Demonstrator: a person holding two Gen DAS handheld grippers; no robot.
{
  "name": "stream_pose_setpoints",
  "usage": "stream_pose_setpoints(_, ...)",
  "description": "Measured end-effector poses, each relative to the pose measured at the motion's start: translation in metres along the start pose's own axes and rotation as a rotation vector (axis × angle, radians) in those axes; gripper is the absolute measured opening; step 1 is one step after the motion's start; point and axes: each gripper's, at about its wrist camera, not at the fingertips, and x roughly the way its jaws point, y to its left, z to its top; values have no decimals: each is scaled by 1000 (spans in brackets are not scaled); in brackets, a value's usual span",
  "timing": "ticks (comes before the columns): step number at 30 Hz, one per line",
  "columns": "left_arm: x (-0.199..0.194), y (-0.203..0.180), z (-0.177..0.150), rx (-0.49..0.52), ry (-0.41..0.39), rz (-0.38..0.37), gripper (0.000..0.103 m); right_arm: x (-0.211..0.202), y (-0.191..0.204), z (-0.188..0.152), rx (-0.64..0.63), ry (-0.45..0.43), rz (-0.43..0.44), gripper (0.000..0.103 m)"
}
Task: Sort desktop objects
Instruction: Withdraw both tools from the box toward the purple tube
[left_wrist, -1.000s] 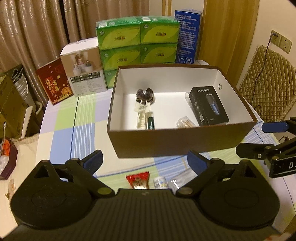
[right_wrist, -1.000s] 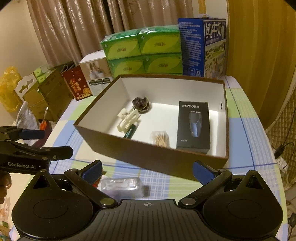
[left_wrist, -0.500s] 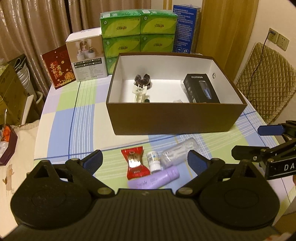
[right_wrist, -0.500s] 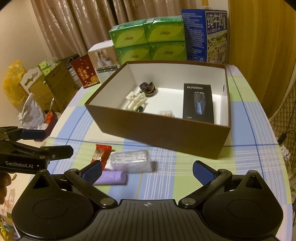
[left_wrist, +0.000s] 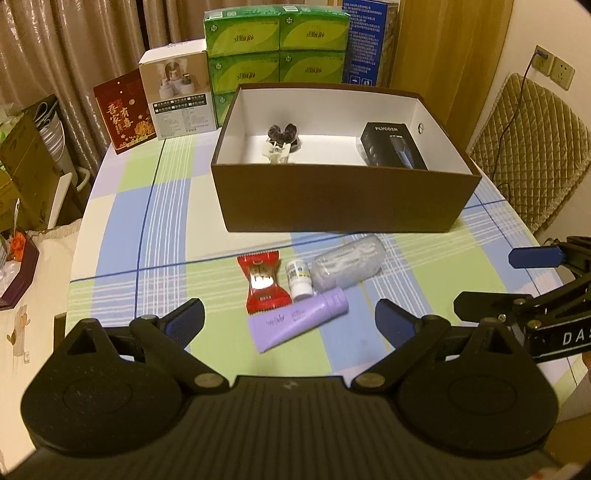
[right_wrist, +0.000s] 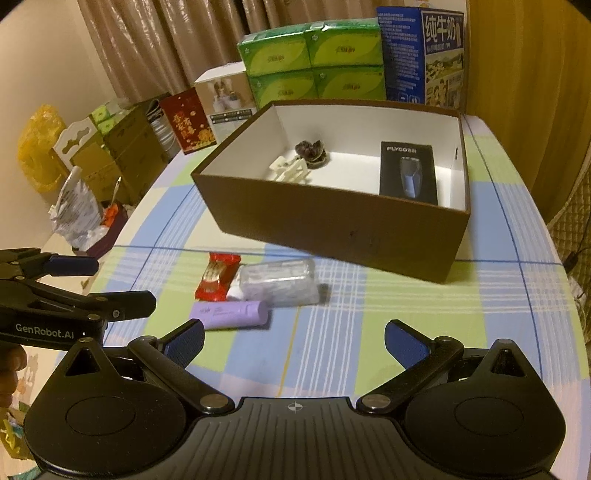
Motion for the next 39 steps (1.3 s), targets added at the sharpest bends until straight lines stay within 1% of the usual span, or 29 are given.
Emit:
stream_pose_setpoints(12,-9,0,-20,-25,6,18,98,-3,4,-17,3,21,15,101)
stream_pose_setpoints(20,-12,0,-32,-24,-9,14,97,-3,3,-23,4,23,11,101)
stream_pose_setpoints(26,-2,2,-42,5,0,20,97,5,-3,-30,20,41,-7,101)
stream_pose_setpoints(32,14,7,-49,22,13,3,97,11,-8,-32,37,53,-16,101)
stream_pose_setpoints(39,30,10,-50,59,2,-20,96,21,-15,-31,57,64,-25,101)
